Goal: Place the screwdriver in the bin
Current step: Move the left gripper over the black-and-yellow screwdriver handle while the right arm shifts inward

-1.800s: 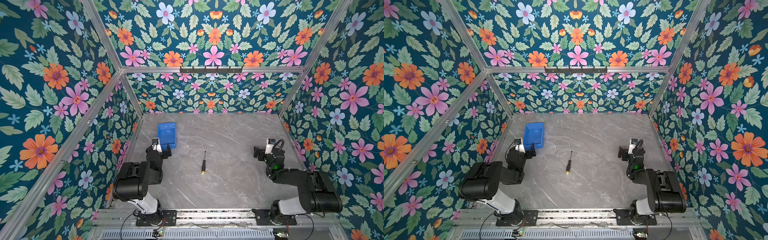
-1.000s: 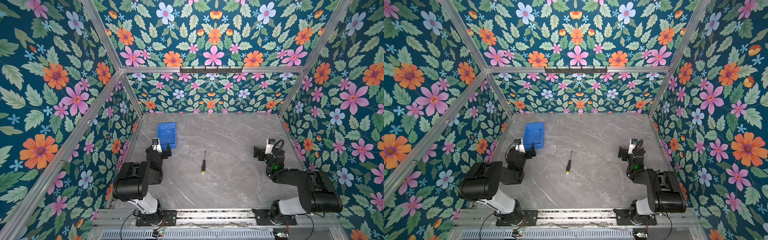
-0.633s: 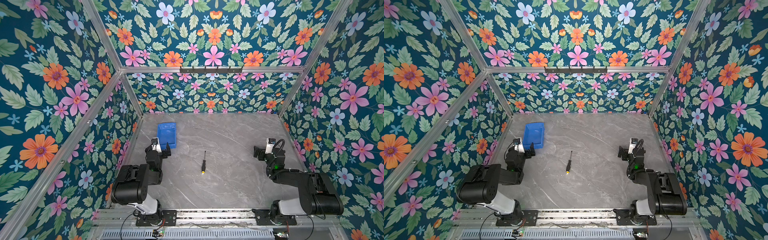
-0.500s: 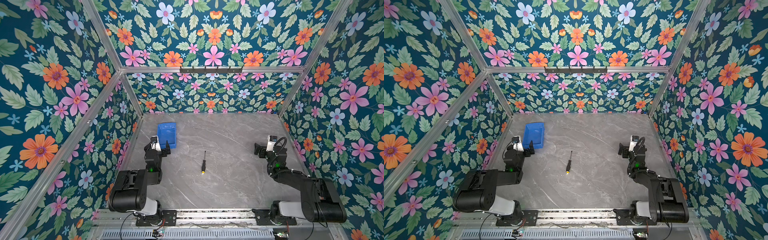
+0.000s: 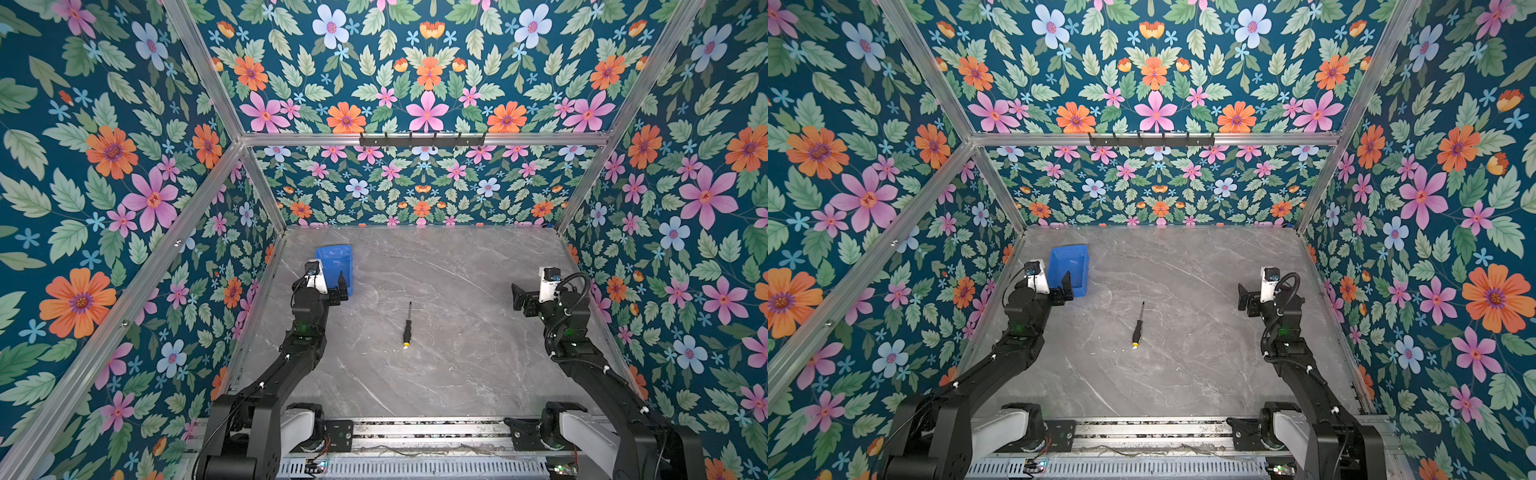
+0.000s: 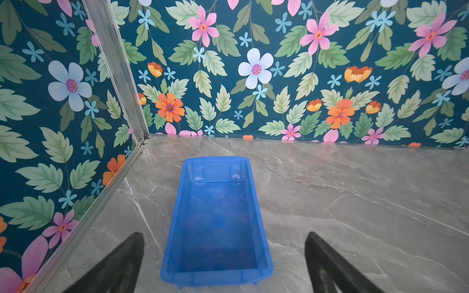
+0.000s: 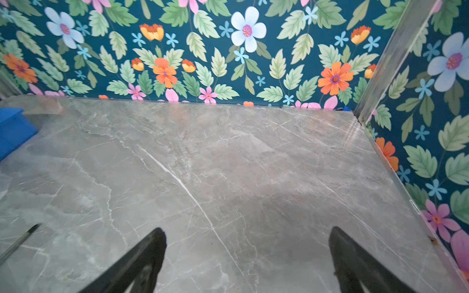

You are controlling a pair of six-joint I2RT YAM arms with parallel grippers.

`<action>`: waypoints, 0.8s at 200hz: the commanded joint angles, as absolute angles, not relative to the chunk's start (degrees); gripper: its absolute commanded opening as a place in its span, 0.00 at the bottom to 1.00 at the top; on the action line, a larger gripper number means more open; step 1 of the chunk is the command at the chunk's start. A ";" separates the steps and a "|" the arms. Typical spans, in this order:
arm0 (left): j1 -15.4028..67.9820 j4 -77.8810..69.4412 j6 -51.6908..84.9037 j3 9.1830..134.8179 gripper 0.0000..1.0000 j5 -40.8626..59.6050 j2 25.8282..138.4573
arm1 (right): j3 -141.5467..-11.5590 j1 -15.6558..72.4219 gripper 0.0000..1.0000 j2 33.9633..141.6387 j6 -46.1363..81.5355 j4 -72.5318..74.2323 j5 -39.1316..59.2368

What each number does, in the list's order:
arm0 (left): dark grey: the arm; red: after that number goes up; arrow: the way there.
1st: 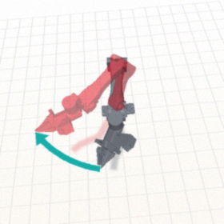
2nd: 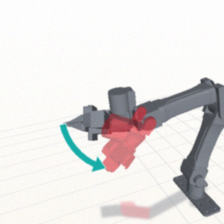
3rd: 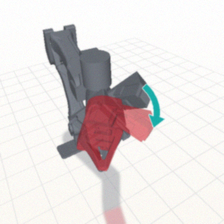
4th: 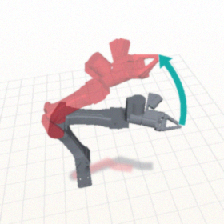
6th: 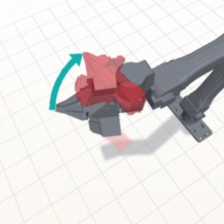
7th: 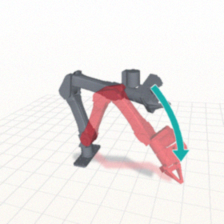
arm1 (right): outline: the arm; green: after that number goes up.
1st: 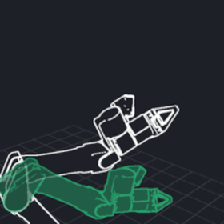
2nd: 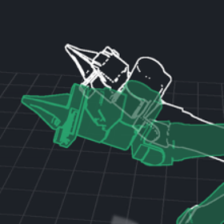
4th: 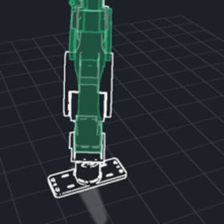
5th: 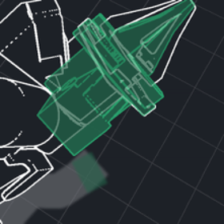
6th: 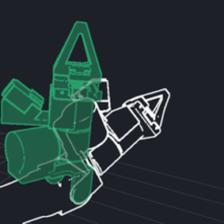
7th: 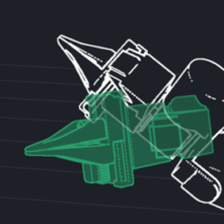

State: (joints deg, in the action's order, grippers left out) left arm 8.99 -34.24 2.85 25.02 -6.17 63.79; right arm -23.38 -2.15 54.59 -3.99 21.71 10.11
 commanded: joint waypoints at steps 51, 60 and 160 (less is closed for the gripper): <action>21.65 -5.27 14.01 31.99 1.00 -13.46 60.23 | -29.29 1.16 0.99 45.13 -11.76 0.92 24.26; 23.40 -3.19 15.82 32.75 1.00 -13.69 60.73 | -29.80 2.81 0.99 44.33 -12.67 -0.87 24.09; 37.61 12.13 30.30 44.15 1.00 -12.53 73.52 | -33.81 17.02 0.99 41.55 -14.84 -11.22 23.66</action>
State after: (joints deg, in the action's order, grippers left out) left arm 35.62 8.88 26.11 42.30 -12.21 71.81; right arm -32.69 15.33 41.30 -13.23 -8.60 22.06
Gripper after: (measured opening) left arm 0.998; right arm 0.993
